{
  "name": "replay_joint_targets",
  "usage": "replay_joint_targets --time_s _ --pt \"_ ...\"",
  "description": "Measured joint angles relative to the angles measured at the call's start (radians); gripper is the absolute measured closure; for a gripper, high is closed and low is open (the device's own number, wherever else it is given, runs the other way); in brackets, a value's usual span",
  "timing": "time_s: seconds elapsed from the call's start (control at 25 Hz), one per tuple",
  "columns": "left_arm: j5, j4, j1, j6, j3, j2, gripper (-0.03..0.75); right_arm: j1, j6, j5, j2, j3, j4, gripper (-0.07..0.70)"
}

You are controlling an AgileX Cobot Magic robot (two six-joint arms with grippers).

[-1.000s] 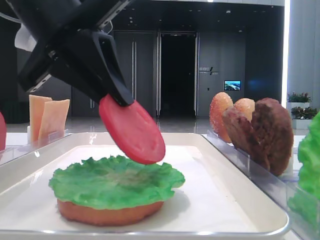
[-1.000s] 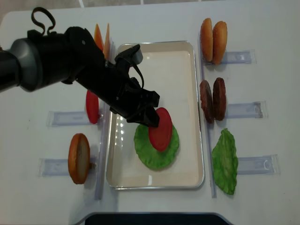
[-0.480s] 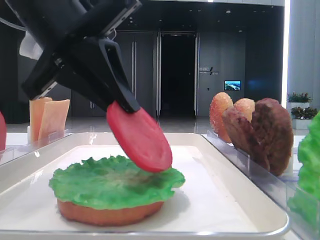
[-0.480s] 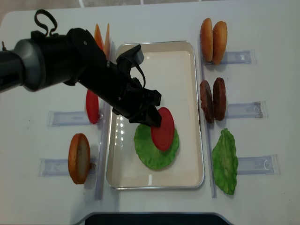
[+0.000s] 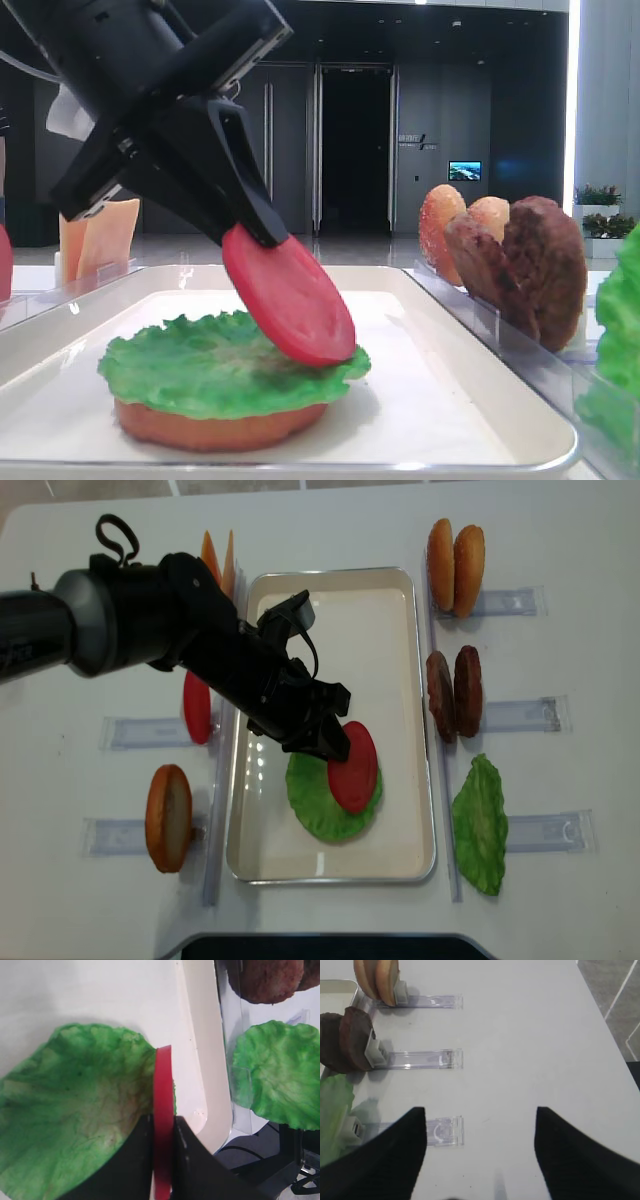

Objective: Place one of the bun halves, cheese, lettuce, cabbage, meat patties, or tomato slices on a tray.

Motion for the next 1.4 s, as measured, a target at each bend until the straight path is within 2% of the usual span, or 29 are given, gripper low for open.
replay_joint_targets --time_s 0.08,0.16,0.4,0.52,1.12,1.4 --pt "0.000 0.000 0.000 0.000 0.000 0.000 0.646 0.000 0.000 0.000 0.000 0.000 0.000 0.160" --pt "0.000 0.000 0.000 -0.003 0.000 0.000 0.599 0.000 0.000 0.000 0.000 0.000 0.000 0.160" --pt "0.004 0.036 0.000 -0.045 0.000 0.000 0.330 0.000 0.000 0.000 0.000 0.000 0.000 0.160" --pt "0.019 0.050 0.000 -0.056 0.000 0.000 0.263 0.000 0.000 0.000 0.000 0.000 0.000 0.160" --pt "0.048 0.274 0.000 -0.251 -0.028 -0.037 0.242 0.000 0.000 0.000 0.000 0.000 0.000 0.160" --pt "0.110 0.384 0.000 -0.297 -0.073 -0.043 0.242 0.000 0.000 0.000 0.000 0.000 0.001 0.160"
